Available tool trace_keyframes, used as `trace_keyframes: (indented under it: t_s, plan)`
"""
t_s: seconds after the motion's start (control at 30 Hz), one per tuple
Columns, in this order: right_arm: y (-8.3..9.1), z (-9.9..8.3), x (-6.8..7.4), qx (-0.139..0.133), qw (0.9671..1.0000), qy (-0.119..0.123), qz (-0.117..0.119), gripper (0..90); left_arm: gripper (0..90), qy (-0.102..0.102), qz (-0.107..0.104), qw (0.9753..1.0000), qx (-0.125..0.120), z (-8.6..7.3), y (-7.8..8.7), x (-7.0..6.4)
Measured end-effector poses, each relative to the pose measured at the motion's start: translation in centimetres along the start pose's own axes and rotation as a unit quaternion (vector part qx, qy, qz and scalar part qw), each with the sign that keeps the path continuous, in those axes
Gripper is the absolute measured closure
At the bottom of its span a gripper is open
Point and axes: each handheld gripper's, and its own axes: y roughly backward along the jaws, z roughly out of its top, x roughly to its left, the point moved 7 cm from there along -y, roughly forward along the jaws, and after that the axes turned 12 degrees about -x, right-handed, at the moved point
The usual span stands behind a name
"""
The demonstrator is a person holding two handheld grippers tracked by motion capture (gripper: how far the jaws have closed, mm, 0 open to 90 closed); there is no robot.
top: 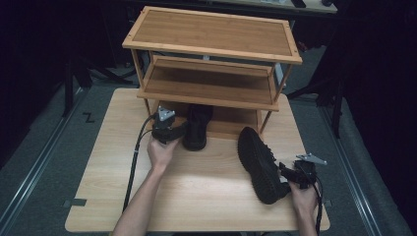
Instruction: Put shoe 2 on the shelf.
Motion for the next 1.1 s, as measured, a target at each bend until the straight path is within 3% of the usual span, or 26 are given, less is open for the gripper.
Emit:
trace_keyframes:
  t_s: [0.13,0.37,0.47,0.67,0.8,0.83,1.0,1.1]
  plan:
    - [-0.1,0.0,0.2,0.002,0.9999,0.013,0.006,31.9,42.9,-0.012,-0.005,0.9998,0.013,-1.7,1.3,0.3]
    - [0.0,0.0,0.1,0.004,0.9999,0.009,0.005,29.6,41.8,-0.012,-0.007,0.9991,0.040,-4.3,3.8,1.2]
    - [0.1,0.0,0.2,0.003,0.9999,-0.002,0.012,29.0,41.2,-0.014,0.004,0.9982,0.058,-6.2,5.4,2.1]
    - [0.2,0.1,0.4,-0.001,0.9997,0.003,0.025,28.5,40.6,-0.004,0.033,0.9968,0.073,-8.3,7.5,3.8]
    - [0.3,0.1,0.5,-0.001,0.9996,0.003,0.029,28.2,40.2,-0.011,0.045,0.9954,0.084,-9.1,8.2,4.6]
    - [0.3,0.1,0.6,-0.003,0.9995,-0.001,0.032,28.2,39.7,-0.013,0.053,0.9938,0.097,-9.5,8.4,5.1]
    - [0.3,0.1,1.0,-0.003,0.9990,0.000,0.045,28.3,39.0,-0.019,0.072,0.9913,0.109,-10.6,8.7,5.9]
    - [0.2,0.0,1.3,-0.002,0.9985,0.001,0.054,29.0,37.8,-0.018,0.073,0.9912,0.109,-10.8,8.9,6.0]
